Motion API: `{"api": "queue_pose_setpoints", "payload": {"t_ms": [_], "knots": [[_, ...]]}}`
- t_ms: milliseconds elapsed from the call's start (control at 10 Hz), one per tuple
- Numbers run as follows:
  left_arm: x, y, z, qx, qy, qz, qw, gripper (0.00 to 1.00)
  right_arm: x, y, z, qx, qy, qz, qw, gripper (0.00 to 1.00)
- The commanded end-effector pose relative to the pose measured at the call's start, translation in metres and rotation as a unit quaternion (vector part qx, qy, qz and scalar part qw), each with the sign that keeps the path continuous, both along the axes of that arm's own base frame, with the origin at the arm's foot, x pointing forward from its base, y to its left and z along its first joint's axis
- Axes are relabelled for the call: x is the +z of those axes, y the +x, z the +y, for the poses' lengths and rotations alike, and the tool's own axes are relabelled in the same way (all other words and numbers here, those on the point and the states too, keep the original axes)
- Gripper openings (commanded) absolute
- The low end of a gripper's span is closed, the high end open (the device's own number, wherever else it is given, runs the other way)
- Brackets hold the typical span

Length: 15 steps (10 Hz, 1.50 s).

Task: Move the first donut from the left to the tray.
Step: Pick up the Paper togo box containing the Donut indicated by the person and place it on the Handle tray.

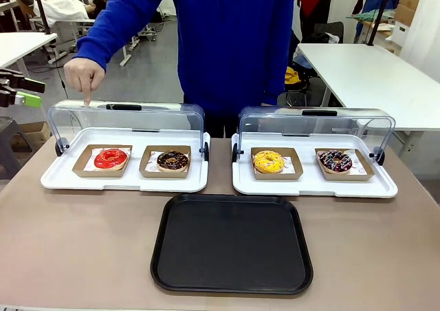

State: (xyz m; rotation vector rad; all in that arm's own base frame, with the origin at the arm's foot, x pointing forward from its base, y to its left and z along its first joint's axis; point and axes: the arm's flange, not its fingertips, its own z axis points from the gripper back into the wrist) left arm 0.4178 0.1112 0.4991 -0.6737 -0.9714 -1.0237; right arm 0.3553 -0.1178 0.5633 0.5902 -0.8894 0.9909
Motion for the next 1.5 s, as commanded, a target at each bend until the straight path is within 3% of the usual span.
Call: {"api": "queue_pose_setpoints", "payload": {"t_ms": [0, 1200, 1400], "knots": [[0.000, 0.000, 0.000, -0.004, -0.003, -0.002, 1.000, 1.00, 0.001, 0.003, 0.000, 0.007, 0.006, -0.014, 1.000, 1.00], [0.000, 0.000, 0.000, -0.004, -0.003, -0.002, 1.000, 1.00, 0.001, 0.003, 0.000, 0.007, 0.006, -0.014, 1.000, 1.00], [0.010, 0.008, -0.003, 0.002, 0.036, -0.017, 0.999, 1.00, 0.001, 0.003, 0.000, 0.007, 0.006, -0.014, 1.000, 1.00]]}}
